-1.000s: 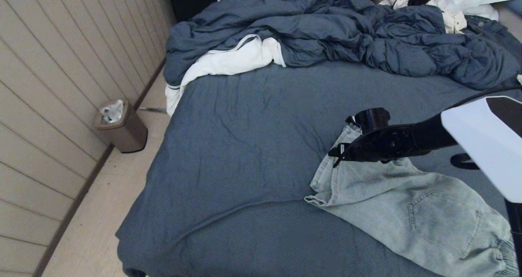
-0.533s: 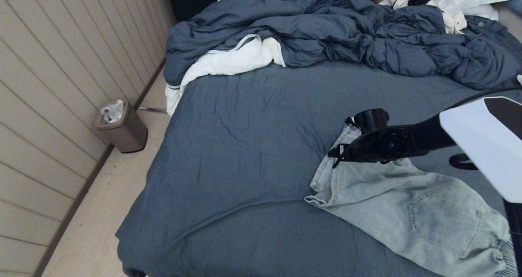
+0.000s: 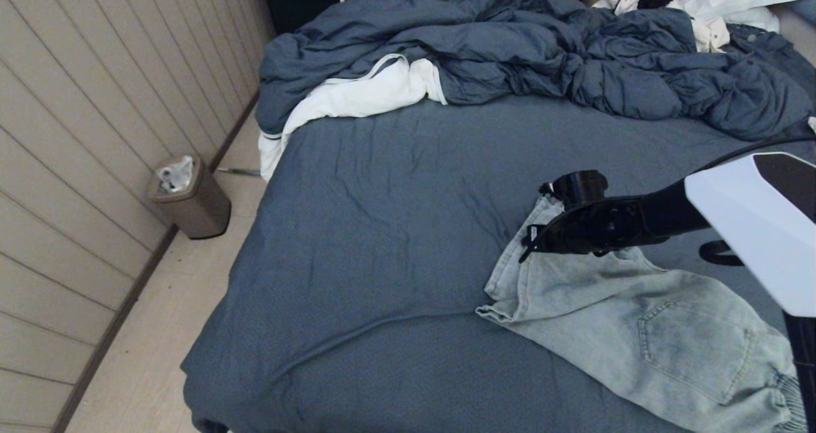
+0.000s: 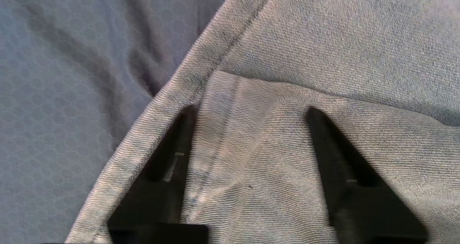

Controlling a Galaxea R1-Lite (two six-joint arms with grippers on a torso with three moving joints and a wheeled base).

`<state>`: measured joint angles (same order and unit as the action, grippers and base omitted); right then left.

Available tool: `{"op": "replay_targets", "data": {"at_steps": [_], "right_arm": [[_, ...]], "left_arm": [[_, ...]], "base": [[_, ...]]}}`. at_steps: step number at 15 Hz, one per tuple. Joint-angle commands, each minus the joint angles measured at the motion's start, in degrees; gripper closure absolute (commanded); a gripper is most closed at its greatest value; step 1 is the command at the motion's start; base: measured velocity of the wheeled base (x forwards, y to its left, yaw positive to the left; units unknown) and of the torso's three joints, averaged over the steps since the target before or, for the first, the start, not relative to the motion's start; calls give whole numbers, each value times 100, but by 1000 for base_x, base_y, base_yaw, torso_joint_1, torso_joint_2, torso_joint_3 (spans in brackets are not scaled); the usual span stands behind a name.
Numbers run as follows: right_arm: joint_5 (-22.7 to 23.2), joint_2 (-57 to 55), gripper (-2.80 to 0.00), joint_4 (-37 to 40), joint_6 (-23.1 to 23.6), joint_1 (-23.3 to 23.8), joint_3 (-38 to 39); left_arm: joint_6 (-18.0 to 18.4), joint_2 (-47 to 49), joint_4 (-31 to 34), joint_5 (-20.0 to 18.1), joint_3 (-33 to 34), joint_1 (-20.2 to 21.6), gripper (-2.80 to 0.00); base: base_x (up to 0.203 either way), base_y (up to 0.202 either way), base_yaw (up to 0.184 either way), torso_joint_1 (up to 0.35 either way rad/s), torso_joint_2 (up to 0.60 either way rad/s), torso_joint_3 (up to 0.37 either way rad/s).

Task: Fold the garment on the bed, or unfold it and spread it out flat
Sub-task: Unford the blue shorts

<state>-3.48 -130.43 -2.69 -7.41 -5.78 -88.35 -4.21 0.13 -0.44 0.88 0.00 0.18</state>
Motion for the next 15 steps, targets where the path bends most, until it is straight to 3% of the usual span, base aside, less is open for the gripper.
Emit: {"op": "replay_targets", "data": {"at_steps": [1,8,15], "right_arm": [[-3,17,0,-3,-6,-2,2],[-37,106,0,-11,-24,-11,-25],[-56,914,0,14,-190,-42,176]], "left_arm": [[-10,4,-9,-9,0,-1,0],[-1,4,-9,-9,0,-1,0],[-1,4,-9,-17,0,-1,0]], "base": [[0,0,0,0,0,0],[0,0,0,0,0,0],[0,0,0,0,0,0]]}}
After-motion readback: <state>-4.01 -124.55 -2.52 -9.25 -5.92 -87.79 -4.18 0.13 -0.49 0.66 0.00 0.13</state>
